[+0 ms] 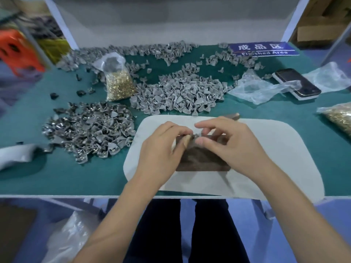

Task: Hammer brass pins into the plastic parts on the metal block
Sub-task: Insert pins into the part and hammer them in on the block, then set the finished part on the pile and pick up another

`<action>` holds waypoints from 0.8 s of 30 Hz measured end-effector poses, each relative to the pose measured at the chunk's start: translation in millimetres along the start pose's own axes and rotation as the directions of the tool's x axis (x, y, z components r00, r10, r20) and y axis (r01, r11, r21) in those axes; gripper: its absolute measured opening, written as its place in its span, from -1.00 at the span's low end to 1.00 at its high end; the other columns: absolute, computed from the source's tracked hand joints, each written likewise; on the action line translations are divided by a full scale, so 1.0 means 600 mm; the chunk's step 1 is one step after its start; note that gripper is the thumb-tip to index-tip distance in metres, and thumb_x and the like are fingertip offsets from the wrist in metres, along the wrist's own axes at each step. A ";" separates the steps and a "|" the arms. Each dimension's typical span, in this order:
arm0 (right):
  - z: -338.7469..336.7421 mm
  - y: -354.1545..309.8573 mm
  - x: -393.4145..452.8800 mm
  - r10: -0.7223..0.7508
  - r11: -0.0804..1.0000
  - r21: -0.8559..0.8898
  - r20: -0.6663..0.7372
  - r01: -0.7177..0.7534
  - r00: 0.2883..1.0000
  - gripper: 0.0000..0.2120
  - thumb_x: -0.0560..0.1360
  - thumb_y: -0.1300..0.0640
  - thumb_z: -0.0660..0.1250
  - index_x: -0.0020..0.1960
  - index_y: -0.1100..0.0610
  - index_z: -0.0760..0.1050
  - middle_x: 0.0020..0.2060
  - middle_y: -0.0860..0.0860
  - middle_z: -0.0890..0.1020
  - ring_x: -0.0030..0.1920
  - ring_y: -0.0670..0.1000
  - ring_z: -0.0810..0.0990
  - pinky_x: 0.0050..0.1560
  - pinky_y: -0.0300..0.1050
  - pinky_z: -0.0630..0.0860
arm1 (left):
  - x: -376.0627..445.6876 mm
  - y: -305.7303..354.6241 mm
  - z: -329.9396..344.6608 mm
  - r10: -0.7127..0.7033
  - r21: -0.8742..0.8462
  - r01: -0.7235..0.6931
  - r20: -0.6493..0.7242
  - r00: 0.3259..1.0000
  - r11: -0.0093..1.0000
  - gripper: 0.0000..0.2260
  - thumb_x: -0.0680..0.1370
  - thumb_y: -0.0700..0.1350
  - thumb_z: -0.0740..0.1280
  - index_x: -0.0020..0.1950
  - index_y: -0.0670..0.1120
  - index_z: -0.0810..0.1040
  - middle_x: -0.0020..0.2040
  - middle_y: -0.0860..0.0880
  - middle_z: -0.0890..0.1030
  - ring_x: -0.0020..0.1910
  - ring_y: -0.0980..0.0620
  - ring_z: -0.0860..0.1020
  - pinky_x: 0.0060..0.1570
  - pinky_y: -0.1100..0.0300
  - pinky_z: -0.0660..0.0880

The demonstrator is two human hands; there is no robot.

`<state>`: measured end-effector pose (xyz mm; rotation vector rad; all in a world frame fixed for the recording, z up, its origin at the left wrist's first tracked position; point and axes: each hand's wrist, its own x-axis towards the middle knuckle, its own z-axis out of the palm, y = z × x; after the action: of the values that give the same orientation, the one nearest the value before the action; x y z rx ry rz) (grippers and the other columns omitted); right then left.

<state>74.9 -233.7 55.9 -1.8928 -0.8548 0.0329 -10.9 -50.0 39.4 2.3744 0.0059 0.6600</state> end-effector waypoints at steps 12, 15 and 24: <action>0.127 -0.070 0.110 -0.068 0.990 -0.116 0.098 0.079 0.993 -0.88 0.47 0.05 0.47 -0.09 -0.19 0.68 -0.14 -0.21 0.66 -0.18 -0.06 0.58 -0.10 0.07 0.57 | -0.030 -0.082 -0.083 -0.245 -0.150 0.211 -0.264 0.933 0.966 -0.92 0.58 0.10 0.38 0.06 0.19 0.59 0.00 0.23 0.62 0.01 0.14 0.61 -0.05 0.22 0.53; 0.171 -0.079 0.148 -0.067 0.982 -0.159 0.194 0.099 0.979 -0.93 0.47 0.01 0.46 -0.11 -0.17 0.67 -0.19 -0.20 0.61 -0.20 -0.09 0.56 -0.12 0.09 0.57 | -0.037 -0.114 -0.109 -0.308 -0.064 0.303 -0.292 0.905 0.951 -0.92 0.57 0.18 0.33 0.00 0.24 0.59 -0.02 0.29 0.62 0.02 0.19 0.60 -0.03 0.17 0.56; 0.266 -0.075 0.257 0.049 0.960 -0.277 0.332 0.047 0.942 -0.92 0.53 0.01 0.41 -0.11 -0.17 0.63 -0.23 -0.24 0.65 -0.16 -0.20 0.61 -0.09 0.01 0.63 | -0.014 -0.213 -0.171 -0.172 0.115 0.242 -0.427 0.887 0.963 -0.93 0.62 -0.09 0.38 -0.06 0.00 0.61 -0.10 0.22 0.56 -0.02 0.17 0.51 0.03 0.21 0.43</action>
<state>105.0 -9.8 67.1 -2.1932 -1.1386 0.2544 -44.5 110.0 24.9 2.2962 0.5132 1.0791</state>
